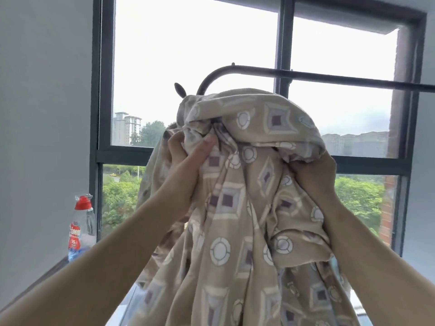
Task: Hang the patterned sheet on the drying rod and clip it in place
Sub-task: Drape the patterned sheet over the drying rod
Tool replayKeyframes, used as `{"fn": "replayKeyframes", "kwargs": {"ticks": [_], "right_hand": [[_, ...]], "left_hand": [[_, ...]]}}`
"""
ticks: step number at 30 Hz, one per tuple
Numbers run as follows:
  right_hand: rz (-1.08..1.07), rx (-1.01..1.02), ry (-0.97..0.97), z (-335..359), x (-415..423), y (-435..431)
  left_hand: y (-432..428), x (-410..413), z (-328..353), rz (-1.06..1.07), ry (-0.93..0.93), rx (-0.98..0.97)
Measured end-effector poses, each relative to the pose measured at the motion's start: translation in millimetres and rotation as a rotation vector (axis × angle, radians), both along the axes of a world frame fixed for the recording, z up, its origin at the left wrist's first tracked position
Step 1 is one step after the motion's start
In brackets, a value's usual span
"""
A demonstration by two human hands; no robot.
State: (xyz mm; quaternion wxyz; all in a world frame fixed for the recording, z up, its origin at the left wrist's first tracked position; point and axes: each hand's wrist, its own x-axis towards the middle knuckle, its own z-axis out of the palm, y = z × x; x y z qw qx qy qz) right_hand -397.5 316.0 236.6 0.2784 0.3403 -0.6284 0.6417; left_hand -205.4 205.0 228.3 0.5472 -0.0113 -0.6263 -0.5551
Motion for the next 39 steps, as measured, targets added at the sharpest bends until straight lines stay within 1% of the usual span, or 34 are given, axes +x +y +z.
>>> {"fn": "replayKeyframes", "kwargs": {"ticks": [5, 8, 14, 17, 19, 23, 27, 32, 34, 35, 37, 39], "right_hand": [[-0.053, 0.039, -0.015, -8.6, -33.1, 4.7], [-0.043, 0.07, -0.009, -12.2, -53.4, 6.7], [-0.003, 0.147, 0.025, -6.4, -83.4, 20.2], [0.037, 0.109, 0.036, -2.0, -95.8, 29.9], [0.01, 0.106, 0.046, -1.2, -106.0, 42.0], [-0.065, 0.065, -0.019, -10.3, -135.4, 81.4], [-0.124, 0.001, -0.062, -15.3, -153.4, 116.5], [-0.236, -0.038, -0.162, -14.5, -158.4, 142.1], [-0.242, -0.02, -0.181, -14.9, -156.3, 149.2], [-0.225, -0.006, -0.178, -15.4, -155.0, 151.0], [-0.175, 0.006, -0.157, -13.5, -150.3, 151.9], [-0.126, 0.025, -0.138, -10.9, -148.6, 150.7]], "left_hand": [[21.8, -29.5, -11.5, 0.034, -0.011, -0.006], [33.3, -46.9, -18.2, 0.056, -0.023, 0.021], [54.7, -78.2, -21.3, 0.094, 0.009, 0.137], [62.1, -90.8, -17.1, 0.1, 0.033, 0.182], [68.0, -103.4, -14.1, 0.072, 0.02, 0.211], [83.9, -142.2, -14.3, -0.056, -0.1, 0.27], [100.0, -179.6, -12.7, -0.165, -0.184, 0.274], [94.7, -212.1, -10.0, -0.279, -0.282, 0.388], [90.6, -219.3, -14.2, -0.38, -0.35, 0.405], [88.7, -221.5, -16.2, -0.397, -0.362, 0.395], [79.4, -224.2, -16.5, -0.342, -0.314, 0.386], [65.8, -219.1, -11.7, -0.267, -0.22, 0.387]]}}
